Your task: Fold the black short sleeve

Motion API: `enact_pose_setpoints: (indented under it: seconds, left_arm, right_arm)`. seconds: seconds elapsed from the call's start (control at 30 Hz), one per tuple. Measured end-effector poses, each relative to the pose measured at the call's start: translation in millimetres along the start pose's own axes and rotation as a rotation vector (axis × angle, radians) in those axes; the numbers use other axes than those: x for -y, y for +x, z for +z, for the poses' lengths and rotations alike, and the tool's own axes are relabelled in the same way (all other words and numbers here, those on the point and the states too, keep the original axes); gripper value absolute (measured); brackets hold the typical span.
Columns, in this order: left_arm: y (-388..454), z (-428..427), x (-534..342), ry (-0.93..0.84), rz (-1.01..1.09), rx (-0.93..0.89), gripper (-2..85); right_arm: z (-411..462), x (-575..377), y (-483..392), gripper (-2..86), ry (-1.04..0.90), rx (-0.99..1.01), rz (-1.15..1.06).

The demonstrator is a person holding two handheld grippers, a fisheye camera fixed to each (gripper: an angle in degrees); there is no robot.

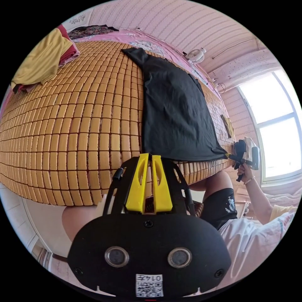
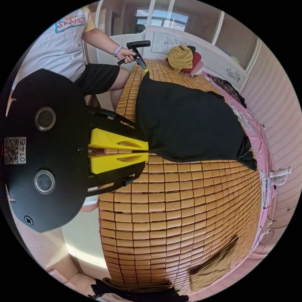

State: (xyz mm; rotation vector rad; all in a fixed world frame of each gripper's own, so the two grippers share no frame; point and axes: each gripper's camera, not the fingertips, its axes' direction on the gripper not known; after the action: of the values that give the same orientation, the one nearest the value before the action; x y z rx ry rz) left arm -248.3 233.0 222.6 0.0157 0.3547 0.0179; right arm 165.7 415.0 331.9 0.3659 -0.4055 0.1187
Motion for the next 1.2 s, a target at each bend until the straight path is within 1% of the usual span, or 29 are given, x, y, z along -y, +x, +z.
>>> enact_pose_setpoints:
  seconds: [0.1, 0.17, 0.27, 0.4, 0.5, 0.57, 0.63, 0.67, 0.73, 0.8, 0.9, 1.07, 1.2]
  left_arm:
    - [-12.8, 3.8, -2.2, -0.036, -0.022, -0.014, 1.9]
    - [-21.8, 3.7, -3.2, -0.062, -0.046, -0.011, 2.2]
    - [-30.2, -2.8, 0.0, -0.054, -0.051, 0.014, 2.5]
    - [-44.9, -12.5, 11.8, -0.007, -0.073, 0.055, 5.1]
    - [-56.9, -4.0, 25.5, -0.028, -0.096, 0.057, 5.9]
    - [-65.7, 14.7, 34.4, -0.091, -0.119, 0.037, 5.9]
    - [-69.8, 28.6, 38.7, -0.136, -0.116, 0.061, 5.1]
    - [-71.2, 29.6, 40.5, -0.121, -0.106, 0.071, 3.9]
    - [-73.2, 33.8, 44.8, -0.156, -0.095, 0.065, 2.3]
    - [-72.6, 32.9, 48.5, -0.171, -0.071, 0.091, 0.2]
    - [-73.8, 30.7, 51.9, -0.197, -0.036, 0.160, -0.7]
    - [-87.4, 13.9, 38.3, -0.197, -0.027, 0.113, -1.0]
    - [-95.3, 6.3, 20.0, -0.214, -0.019, 0.114, -1.0]
  right_arm:
    - [2.5, -3.5, 15.7, 0.7, -0.039, 0.031, -0.008]
    - [2.4, -6.0, 23.9, 1.1, -0.036, 0.017, 0.013]
    - [0.5, -7.7, 38.2, 2.4, -0.015, 0.000, 0.069]
    - [0.8, -5.0, 54.8, 8.5, 0.035, 0.011, 0.147]
    - [11.9, 5.3, 58.9, 10.0, 0.008, -0.003, 0.152]
    - [19.4, 12.5, 59.7, 9.4, -0.009, -0.015, 0.145]
    - [23.1, 19.7, 60.8, 5.2, -0.006, -0.040, 0.142]
    - [24.6, 21.5, 61.5, 4.4, -0.015, -0.038, 0.140]
    - [30.4, 27.2, 65.3, 2.0, -0.074, -0.016, 0.137]
    - [28.9, 28.9, 67.2, 1.3, -0.084, -0.016, 0.122]
    - [20.4, 28.4, 73.6, 0.7, -0.072, -0.026, 0.107]
    - [8.4, 23.3, 88.6, 0.5, -0.049, 0.034, 0.112]
    - [11.1, 15.9, 91.8, 0.5, -0.088, 0.034, 0.070]
